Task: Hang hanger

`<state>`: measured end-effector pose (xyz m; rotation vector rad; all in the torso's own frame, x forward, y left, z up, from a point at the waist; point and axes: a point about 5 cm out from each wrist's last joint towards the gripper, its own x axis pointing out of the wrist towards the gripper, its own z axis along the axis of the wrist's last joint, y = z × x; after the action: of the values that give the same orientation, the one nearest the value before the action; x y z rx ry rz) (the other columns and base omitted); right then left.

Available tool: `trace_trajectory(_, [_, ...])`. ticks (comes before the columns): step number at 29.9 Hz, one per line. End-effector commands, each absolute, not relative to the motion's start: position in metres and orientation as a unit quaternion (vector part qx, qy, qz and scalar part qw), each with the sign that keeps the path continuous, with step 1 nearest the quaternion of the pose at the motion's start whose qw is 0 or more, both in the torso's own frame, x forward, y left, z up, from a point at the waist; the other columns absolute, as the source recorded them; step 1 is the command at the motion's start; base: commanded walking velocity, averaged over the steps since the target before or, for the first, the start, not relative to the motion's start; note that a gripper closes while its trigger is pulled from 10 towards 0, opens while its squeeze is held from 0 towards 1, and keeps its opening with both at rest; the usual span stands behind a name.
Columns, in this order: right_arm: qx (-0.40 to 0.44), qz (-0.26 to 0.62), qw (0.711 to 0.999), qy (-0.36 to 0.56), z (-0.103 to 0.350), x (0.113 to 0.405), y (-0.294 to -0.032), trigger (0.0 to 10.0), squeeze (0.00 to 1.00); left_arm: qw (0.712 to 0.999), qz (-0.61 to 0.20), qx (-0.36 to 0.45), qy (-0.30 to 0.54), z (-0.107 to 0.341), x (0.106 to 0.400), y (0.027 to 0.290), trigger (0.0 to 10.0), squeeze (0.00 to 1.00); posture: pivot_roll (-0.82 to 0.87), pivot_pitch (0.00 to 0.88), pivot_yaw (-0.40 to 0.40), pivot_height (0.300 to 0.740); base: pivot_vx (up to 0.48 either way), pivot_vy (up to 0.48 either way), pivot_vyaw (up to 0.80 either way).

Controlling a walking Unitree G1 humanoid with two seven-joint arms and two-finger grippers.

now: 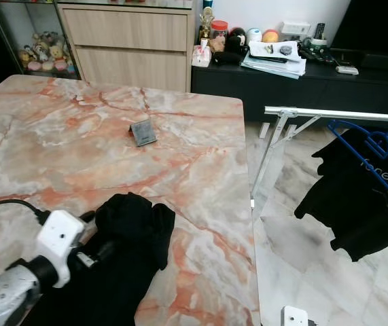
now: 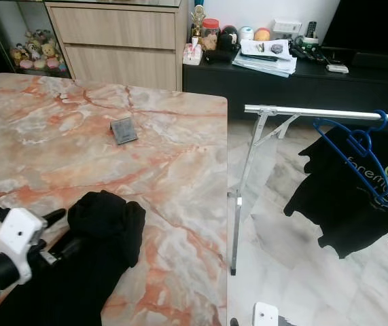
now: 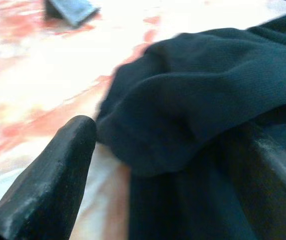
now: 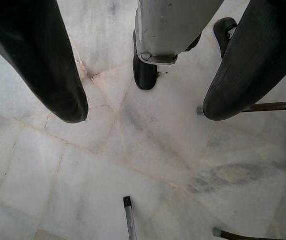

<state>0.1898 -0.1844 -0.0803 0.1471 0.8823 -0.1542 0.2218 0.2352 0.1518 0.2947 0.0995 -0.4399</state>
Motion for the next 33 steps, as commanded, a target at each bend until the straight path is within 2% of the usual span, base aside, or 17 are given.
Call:
trace_trajectory(1, [0.068, -0.073, 0.894, 0.436, -0.083, 0.185, -0.186, 10.0, 0.00, 0.967, -0.196, 0.153, 0.055, 0.151, 0.221, 0.248, 10.0, 0.00, 0.07, 0.142, -0.039, 0.740, 0.000, 0.000, 0.00])
trace_trajectory(4, [0.068, -0.073, 0.894, 0.436, -0.083, 0.185, -0.186, 10.0, 0.00, 0.969, -0.189, 0.153, 0.054, 0.151, 0.221, 0.252, 10.0, 0.00, 0.07, 0.142, -0.039, 0.740, 0.000, 0.000, 0.00])
trace_trajectory(11, [0.065, -0.072, 0.894, 0.437, -0.082, 0.186, -0.187, 10.0, 0.00, 0.980, -0.059, 0.179, 0.060, 0.142, 0.230, 0.278, 10.0, 0.00, 0.06, 0.140, -0.046, 0.740, 0.000, 0.000, 0.00])
trace_trajectory(14, [0.064, -0.071, 0.894, 0.437, -0.082, 0.186, -0.187, 10.0, 0.00, 0.990, 0.003, 0.141, 0.031, 0.144, 0.236, 0.280, 10.0, 0.00, 0.06, 0.139, -0.047, 0.740, 0.000, 0.000, 0.00])
trace_trajectory(15, [0.064, -0.071, 0.894, 0.437, -0.082, 0.186, -0.187, 10.0, 0.00, 0.996, 0.009, 0.085, -0.009, 0.152, 0.241, 0.270, 10.0, 0.00, 0.06, 0.140, -0.047, 0.740, 0.000, 0.000, 0.00])
trace_trajectory(19, [0.064, -0.072, 0.895, 0.437, -0.082, 0.186, -0.187, 10.0, 0.00, 0.999, -0.011, 0.036, -0.037, 0.156, 0.245, 0.255, 10.0, 0.00, 0.05, 0.140, -0.047, 0.740, 0.000, 0.000, 0.00])
trace_trajectory(23, [0.066, -0.073, 0.895, 0.436, -0.082, 0.185, -0.187, 10.0, 0.00, 0.998, -0.040, 0.021, -0.032, 0.149, 0.244, 0.240, 10.0, 0.00, 0.05, 0.139, -0.044, 0.740, 0.000, 0.000, 0.00])
trace_trajectory(33, [0.066, -0.071, 0.895, 0.436, -0.083, 0.185, -0.186, 10.0, 0.00, 0.998, -0.038, 0.011, -0.047, 0.152, 0.241, 0.237, 10.0, 0.00, 0.06, 0.125, -0.041, 0.740, 0.000, 0.000, 0.00])
